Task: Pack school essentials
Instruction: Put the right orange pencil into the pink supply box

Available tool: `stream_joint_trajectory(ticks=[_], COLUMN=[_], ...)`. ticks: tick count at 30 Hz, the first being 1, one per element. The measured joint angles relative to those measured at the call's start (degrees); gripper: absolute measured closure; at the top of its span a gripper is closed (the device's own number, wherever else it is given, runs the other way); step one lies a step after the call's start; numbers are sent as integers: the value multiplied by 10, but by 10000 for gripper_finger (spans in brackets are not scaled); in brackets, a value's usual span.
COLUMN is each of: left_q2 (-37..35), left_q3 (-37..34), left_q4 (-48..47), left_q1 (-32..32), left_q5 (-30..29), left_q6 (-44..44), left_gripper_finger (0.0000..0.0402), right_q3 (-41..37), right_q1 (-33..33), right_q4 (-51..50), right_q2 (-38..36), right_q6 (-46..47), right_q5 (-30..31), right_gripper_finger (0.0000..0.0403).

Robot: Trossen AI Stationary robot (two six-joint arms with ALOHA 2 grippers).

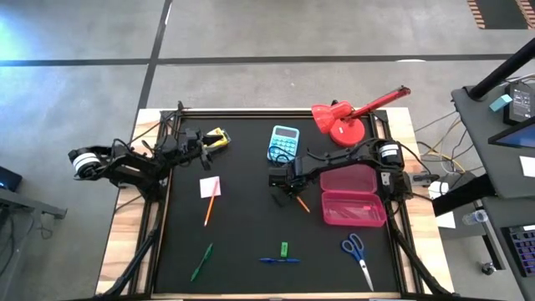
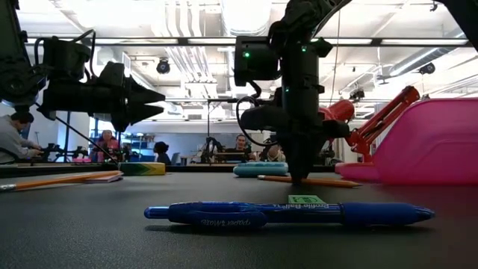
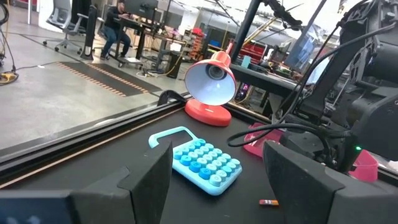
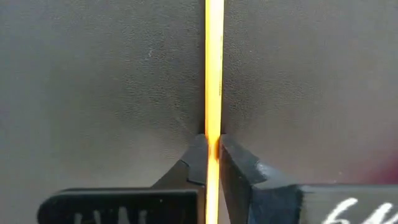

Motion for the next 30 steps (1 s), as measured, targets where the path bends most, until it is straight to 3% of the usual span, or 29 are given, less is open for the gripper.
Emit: stream_joint_trajectory(ticks=[10,19,30], left_q2=[0,0,0], left_q3=[0,0,0], left_q4=[0,0,0], left_q1=[0,0,0], left_q5=[0,0,0], left_q6=[0,0,0], left_gripper_finger=[167,167,167], right_q3=[13,13,-4], right_q1=[-1,5,43], right_q4=[-62,-156,-340], right_q2=[-70,-171,-264], right_q6=[4,-70,-125], right_q5=[50,64,65], right_gripper_finger=[389,390,390])
